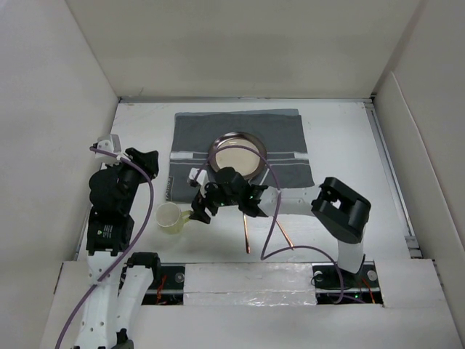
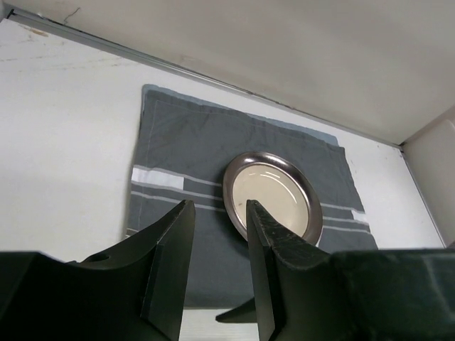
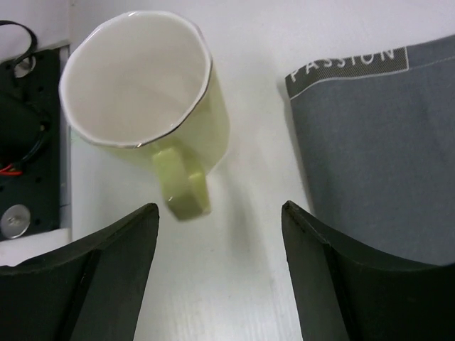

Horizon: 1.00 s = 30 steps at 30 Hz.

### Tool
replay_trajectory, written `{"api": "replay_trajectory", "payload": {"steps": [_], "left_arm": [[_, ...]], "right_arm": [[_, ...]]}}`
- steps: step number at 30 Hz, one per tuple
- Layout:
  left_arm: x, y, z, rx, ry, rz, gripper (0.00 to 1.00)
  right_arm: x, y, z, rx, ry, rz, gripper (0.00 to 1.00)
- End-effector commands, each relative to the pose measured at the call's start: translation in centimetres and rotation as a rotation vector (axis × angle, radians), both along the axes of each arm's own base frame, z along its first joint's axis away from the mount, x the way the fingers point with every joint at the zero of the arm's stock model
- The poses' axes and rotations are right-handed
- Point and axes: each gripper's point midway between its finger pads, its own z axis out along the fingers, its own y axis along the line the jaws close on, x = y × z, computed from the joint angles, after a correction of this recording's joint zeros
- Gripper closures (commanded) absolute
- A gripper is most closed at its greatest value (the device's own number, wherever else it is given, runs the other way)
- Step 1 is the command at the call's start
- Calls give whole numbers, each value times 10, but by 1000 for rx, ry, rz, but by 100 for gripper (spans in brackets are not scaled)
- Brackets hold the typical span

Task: Set the dinner table for one person

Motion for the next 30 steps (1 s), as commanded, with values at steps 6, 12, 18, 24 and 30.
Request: {"api": "replay_trajectory", "payload": {"steps": [6, 12, 18, 24, 30], "left_arm": [[1, -1, 4, 15, -31, -8, 68], [0, -1, 4, 9, -32, -6, 68], [1, -2, 3, 6, -32, -13, 68], [1, -5, 1, 2, -28, -27, 68], [2, -6, 1, 1, -25, -31, 68]], "right_arm": [[1, 37, 34, 85, -103, 92, 26], [-21, 46, 15, 63, -64, 159, 33], [-28, 36, 0, 25, -26, 162, 58], [-30, 33, 34, 115, -19, 130, 100], [-28, 24, 120, 308, -2, 33, 100]]}}
